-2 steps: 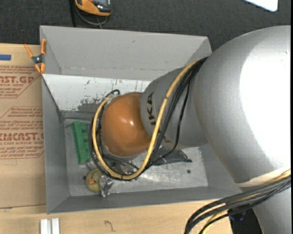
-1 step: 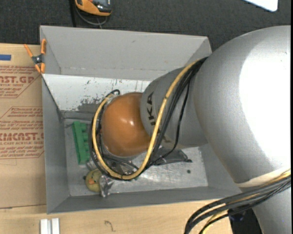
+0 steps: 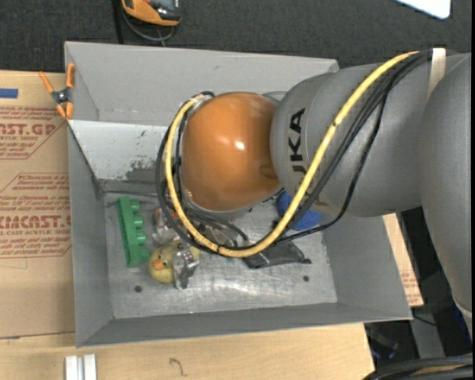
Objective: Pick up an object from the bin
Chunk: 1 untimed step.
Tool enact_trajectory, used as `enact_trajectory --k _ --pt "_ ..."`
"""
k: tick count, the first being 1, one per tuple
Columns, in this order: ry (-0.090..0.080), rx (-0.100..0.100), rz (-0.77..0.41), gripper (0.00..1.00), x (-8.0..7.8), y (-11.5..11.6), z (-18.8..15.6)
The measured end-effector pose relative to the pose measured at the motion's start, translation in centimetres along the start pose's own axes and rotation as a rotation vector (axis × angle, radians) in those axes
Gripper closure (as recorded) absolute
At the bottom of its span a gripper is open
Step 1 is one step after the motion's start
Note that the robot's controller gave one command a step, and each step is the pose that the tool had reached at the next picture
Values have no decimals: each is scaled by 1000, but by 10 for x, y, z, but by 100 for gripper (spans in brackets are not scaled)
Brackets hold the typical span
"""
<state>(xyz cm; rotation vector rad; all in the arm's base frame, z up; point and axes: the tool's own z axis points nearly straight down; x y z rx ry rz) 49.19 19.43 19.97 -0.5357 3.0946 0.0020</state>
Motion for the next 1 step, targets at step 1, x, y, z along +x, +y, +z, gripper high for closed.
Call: enact_trajectory --k 1 --pt "0 0 0 100 0 0 0"
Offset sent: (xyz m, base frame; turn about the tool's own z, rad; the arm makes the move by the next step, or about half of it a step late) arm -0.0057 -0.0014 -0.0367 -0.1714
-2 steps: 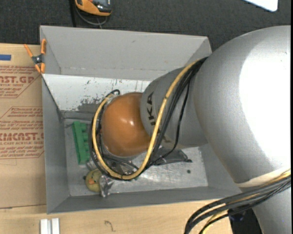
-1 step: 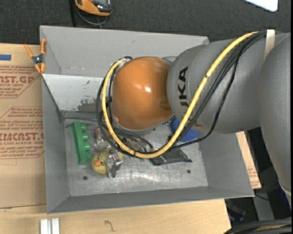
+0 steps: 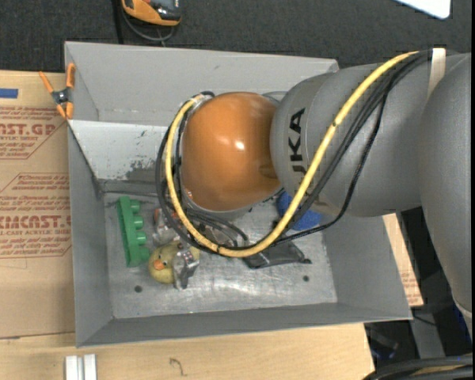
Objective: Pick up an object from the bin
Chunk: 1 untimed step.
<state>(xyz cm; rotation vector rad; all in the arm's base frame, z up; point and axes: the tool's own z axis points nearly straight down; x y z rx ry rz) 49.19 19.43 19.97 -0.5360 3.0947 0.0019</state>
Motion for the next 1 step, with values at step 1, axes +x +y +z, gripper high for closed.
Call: enact_trajectory --k 1 --pt "-4 1 -68 100 1 0 13"
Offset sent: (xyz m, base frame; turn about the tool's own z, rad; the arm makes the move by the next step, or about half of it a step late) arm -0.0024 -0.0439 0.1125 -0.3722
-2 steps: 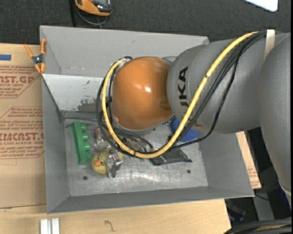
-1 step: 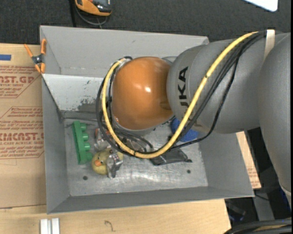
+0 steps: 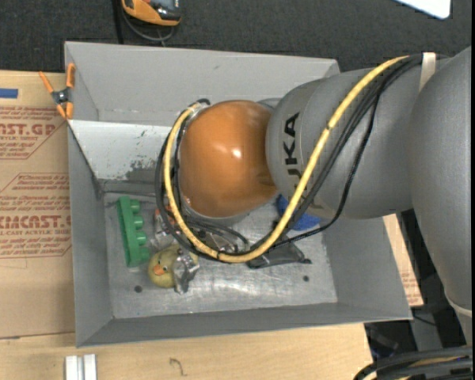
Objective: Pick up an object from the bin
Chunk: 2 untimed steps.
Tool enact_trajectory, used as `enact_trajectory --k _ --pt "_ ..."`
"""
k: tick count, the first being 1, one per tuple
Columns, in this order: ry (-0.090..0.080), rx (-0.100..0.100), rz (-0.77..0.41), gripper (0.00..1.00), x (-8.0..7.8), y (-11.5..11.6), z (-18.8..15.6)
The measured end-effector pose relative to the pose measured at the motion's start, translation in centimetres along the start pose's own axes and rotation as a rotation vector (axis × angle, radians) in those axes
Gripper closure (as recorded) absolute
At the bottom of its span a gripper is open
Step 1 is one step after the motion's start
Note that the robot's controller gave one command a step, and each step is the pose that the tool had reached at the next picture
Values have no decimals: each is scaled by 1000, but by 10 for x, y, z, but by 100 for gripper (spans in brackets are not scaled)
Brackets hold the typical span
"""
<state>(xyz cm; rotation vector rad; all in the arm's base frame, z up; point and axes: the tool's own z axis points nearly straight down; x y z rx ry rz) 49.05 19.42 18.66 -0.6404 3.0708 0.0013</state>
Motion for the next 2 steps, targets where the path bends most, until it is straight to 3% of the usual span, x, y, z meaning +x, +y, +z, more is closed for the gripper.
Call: enact_trajectory --k 1,2 --pt "1 -1 -303 100 17 -39 -126" --pt "2 -2 -304 100 17 -39 -125"
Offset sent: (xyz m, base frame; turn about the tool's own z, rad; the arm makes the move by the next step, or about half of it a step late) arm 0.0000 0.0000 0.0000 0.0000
